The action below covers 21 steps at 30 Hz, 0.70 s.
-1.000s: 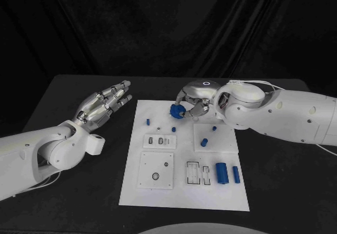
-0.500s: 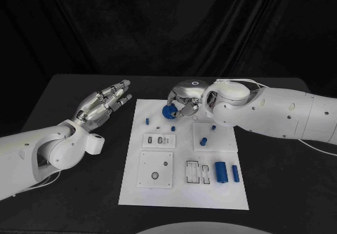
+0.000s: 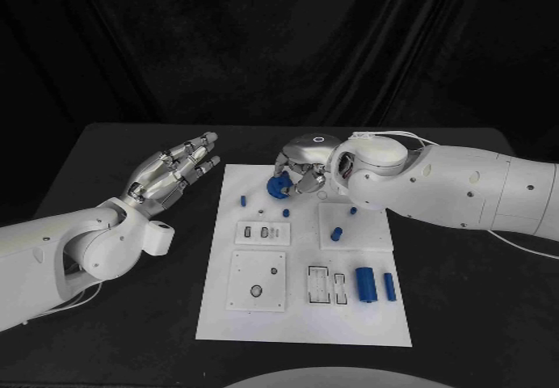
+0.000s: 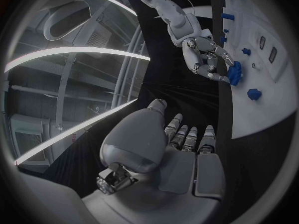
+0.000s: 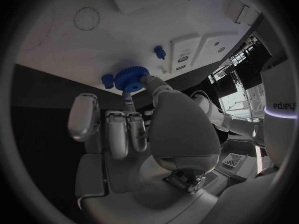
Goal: Assemble the parts on the task board
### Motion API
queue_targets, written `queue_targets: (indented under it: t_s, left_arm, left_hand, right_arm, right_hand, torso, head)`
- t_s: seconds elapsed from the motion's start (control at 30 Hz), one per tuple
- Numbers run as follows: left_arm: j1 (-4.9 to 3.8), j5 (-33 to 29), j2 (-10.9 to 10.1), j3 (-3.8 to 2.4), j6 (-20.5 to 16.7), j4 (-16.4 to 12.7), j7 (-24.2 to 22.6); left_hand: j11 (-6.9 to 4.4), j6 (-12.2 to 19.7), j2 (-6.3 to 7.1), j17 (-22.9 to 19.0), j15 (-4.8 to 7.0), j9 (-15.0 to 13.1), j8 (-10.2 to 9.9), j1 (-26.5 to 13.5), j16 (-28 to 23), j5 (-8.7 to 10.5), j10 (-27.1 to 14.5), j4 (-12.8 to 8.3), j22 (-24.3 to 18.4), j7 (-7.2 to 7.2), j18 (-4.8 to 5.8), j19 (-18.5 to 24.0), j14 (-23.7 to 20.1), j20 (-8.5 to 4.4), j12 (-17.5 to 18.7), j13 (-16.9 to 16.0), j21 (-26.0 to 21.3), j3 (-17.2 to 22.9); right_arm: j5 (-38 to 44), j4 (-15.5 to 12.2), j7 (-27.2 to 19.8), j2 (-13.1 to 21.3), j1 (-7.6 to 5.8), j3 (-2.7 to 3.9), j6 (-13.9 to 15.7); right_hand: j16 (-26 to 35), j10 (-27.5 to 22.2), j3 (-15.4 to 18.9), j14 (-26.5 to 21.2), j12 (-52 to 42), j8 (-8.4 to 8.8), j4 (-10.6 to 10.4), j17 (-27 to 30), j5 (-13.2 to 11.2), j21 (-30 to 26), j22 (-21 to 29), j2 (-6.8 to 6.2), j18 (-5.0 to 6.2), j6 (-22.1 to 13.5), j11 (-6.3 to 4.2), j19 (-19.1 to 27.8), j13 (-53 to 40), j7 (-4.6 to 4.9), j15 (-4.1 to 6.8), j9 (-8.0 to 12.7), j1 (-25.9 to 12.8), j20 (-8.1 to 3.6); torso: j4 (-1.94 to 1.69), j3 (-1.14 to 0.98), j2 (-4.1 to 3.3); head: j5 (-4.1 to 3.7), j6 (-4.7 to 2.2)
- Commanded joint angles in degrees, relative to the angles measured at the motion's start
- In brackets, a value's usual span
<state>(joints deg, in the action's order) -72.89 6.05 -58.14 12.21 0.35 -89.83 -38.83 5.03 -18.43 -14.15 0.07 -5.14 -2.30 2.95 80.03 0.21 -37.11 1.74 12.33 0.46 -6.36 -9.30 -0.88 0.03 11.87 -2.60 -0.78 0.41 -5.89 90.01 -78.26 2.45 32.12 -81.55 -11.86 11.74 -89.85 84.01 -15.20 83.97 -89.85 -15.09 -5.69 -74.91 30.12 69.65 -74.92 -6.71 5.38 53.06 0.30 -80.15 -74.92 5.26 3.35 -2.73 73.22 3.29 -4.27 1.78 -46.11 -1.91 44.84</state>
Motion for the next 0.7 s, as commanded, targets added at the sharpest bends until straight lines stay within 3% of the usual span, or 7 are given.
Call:
queue_targets:
  t_s: [0.03,0.2,0.4,0.5,0.7]
  left_arm:
    - [-0.08,-0.24,0.13,-0.05,1.09,0.01,-1.90]
    - [-0.08,-0.24,0.18,-0.05,1.24,0.14,-1.81]
    - [-0.07,-0.24,0.31,-0.05,1.45,0.32,-1.78]
    - [-0.07,-0.24,0.35,-0.05,1.54,0.34,-1.76]
    - [-0.07,-0.24,0.33,-0.04,1.62,0.38,-1.74]
  left_hand:
    - [0.33,-0.07,-0.21,-0.07,-0.29,-0.05,0.28,-0.36,-0.21,-0.31,-0.07,0.07,0.07,-0.35,-1.04,0.03,-0.03,0.37,-0.23,-0.06,0.26,0.39]
    - [0.36,-0.11,-0.22,-0.07,-0.32,-0.06,0.29,-0.37,-0.21,-0.31,-0.06,0.05,0.08,-0.38,-1.05,0.00,-0.03,0.41,-0.24,-0.06,0.27,0.42]
    - [0.36,-0.11,-0.22,-0.07,-0.32,-0.06,0.29,-0.37,-0.21,-0.31,-0.06,0.05,0.08,-0.38,-1.05,0.00,-0.03,0.41,-0.24,-0.06,0.27,0.42]
    - [0.43,-0.06,-0.23,-0.07,-0.38,-0.05,0.28,-0.38,-0.21,-0.31,-0.06,0.02,0.09,-0.45,-1.06,-0.02,-0.03,0.49,-0.23,-0.06,0.29,0.50]
    - [0.48,-0.06,-0.24,-0.07,-0.43,-0.05,0.29,-0.38,-0.21,-0.31,-0.05,-0.01,0.10,-0.49,-1.06,-0.04,-0.03,0.55,-0.24,-0.06,0.31,0.56]
  right_arm:
    - [0.65,0.20,0.82,-0.14,0.32,-0.01,-1.72]
    - [0.67,0.37,1.28,-0.07,0.57,-0.01,-2.88]
    - [0.67,0.51,1.64,0.05,0.71,-0.01,-3.44]
    - [0.67,0.56,1.75,0.14,0.75,-0.01,-3.64]
    - [0.67,0.54,1.78,0.30,0.78,-0.01,-3.82]
  right_hand:
    - [-0.15,5.99,-0.50,6.03,-0.15,-0.32,-0.07,-15.09,-0.37,-0.82,-4.15,0.32,-0.50,-1.06,0.53,0.51,-15.08,0.36,-0.55,-19.60,-0.41,0.15]
    - [-0.15,5.99,-1.15,6.03,-0.15,1.82,0.04,-15.09,-0.43,-1.96,-3.79,0.10,-0.29,-2.05,0.65,1.05,-15.08,0.77,-0.68,-18.55,-0.37,0.29]
    - [-0.15,5.99,-1.57,6.03,-0.15,2.82,0.19,-15.09,-0.34,-2.54,-3.62,0.04,-0.18,-2.39,0.73,1.31,-15.08,0.96,-0.75,-17.99,-0.23,0.35]
    - [-0.15,5.99,-2.16,6.03,-0.15,4.79,0.29,-15.09,-0.37,-3.32,-3.45,-0.15,-0.06,-3.49,0.86,1.63,-15.08,1.28,-0.88,-16.78,-0.31,0.49]
    - [-0.15,5.99,-2.43,6.03,-0.15,5.93,0.35,-15.09,-0.50,-3.90,-3.30,-0.32,0.04,-4.23,0.83,1.84,-15.08,1.31,-0.87,-16.02,-0.41,0.52]
  torso:
    - [0.01,-0.01,0.03]
    - [0.01,-0.03,0.04]
    - [-0.09,0.00,0.02]
    - [-0.07,0.02,0.03]
    - [-0.01,0.02,0.04]
  head:
    - [0.18,0.11]
    - [0.22,0.15]
    - [0.20,0.12]
    - [0.21,0.03]
    - [0.31,0.03]
